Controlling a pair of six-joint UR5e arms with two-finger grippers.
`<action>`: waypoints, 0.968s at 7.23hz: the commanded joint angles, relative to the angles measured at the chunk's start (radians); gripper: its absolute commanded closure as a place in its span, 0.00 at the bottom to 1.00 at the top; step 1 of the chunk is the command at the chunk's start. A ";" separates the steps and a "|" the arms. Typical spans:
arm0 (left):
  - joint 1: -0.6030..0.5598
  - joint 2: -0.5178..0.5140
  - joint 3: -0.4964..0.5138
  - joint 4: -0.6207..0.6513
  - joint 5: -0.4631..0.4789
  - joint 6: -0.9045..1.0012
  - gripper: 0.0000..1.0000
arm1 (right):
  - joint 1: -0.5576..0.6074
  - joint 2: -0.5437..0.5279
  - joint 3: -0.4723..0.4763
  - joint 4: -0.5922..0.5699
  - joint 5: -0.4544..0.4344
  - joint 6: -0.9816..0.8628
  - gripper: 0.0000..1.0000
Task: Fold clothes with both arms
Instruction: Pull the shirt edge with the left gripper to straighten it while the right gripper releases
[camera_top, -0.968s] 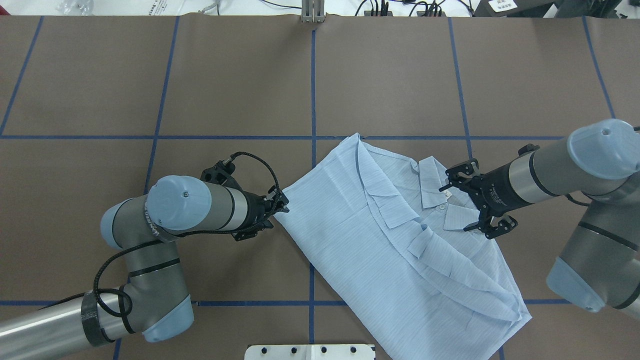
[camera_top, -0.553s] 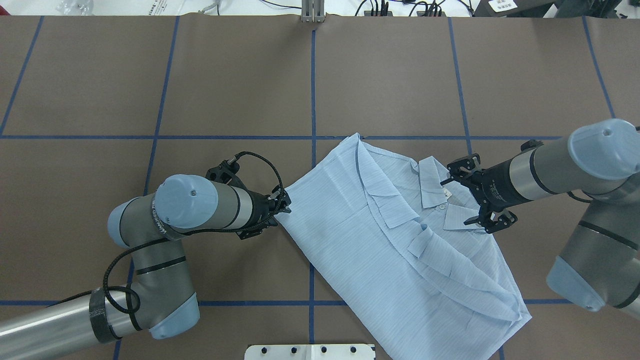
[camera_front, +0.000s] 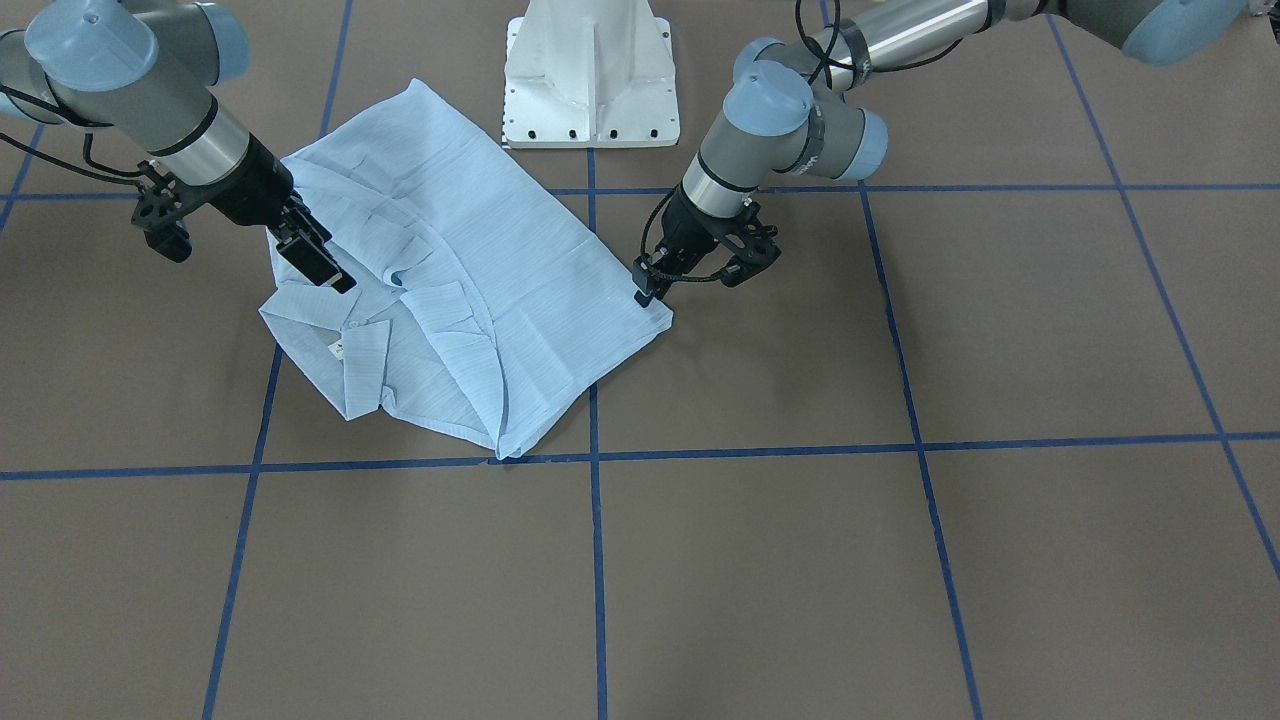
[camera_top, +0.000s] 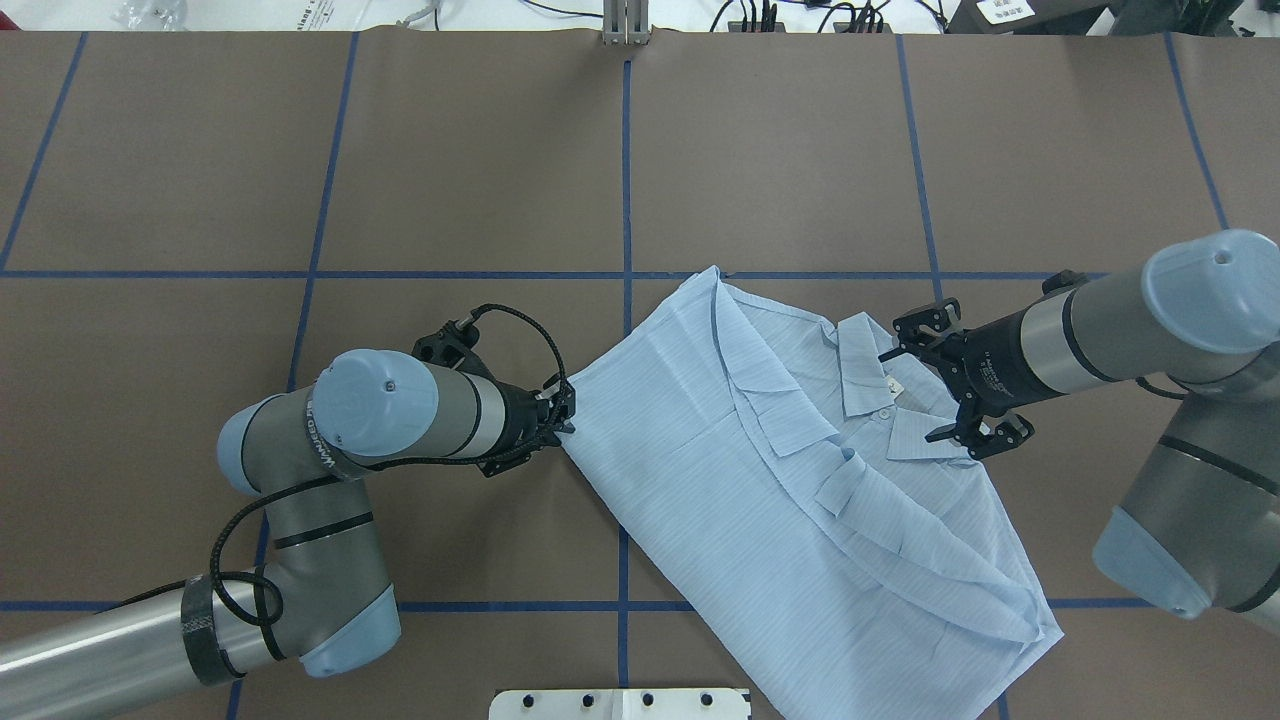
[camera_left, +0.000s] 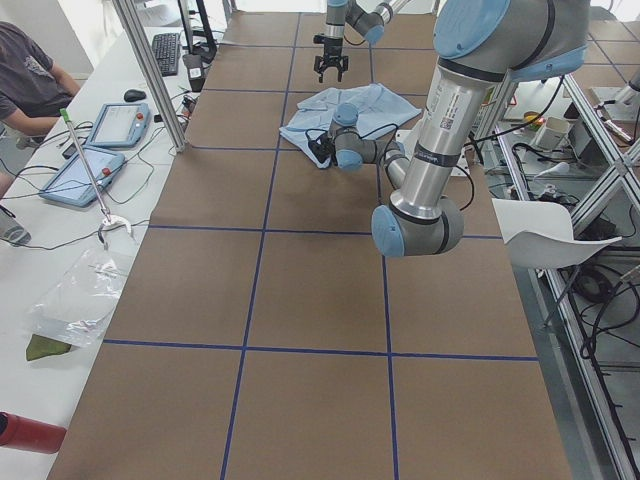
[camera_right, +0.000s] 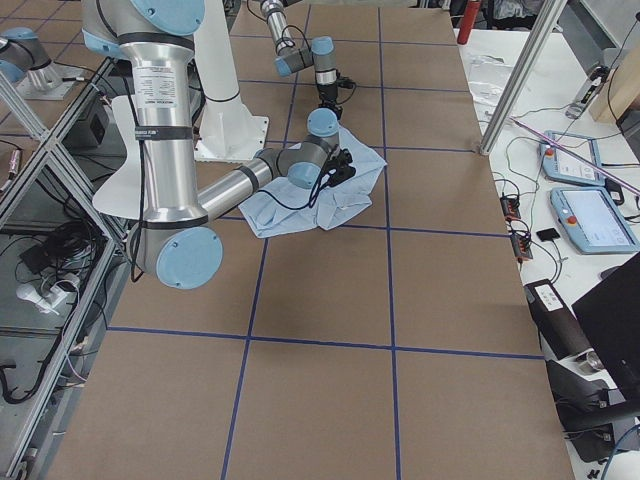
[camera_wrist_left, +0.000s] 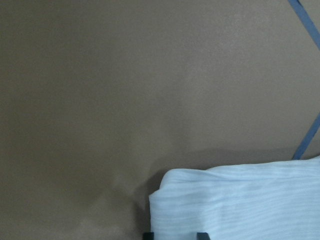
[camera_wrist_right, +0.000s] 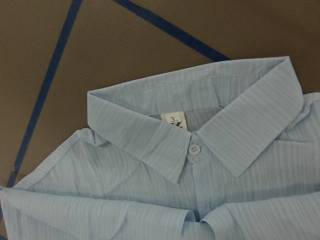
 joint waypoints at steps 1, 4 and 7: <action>-0.006 0.003 -0.001 0.002 0.003 0.038 1.00 | 0.030 -0.001 0.002 0.000 0.001 -0.014 0.00; -0.114 0.001 0.011 -0.005 0.000 0.208 1.00 | 0.045 0.016 0.004 0.000 0.001 -0.040 0.00; -0.305 -0.181 0.387 -0.177 -0.002 0.340 1.00 | 0.048 0.030 0.016 0.000 0.001 -0.040 0.00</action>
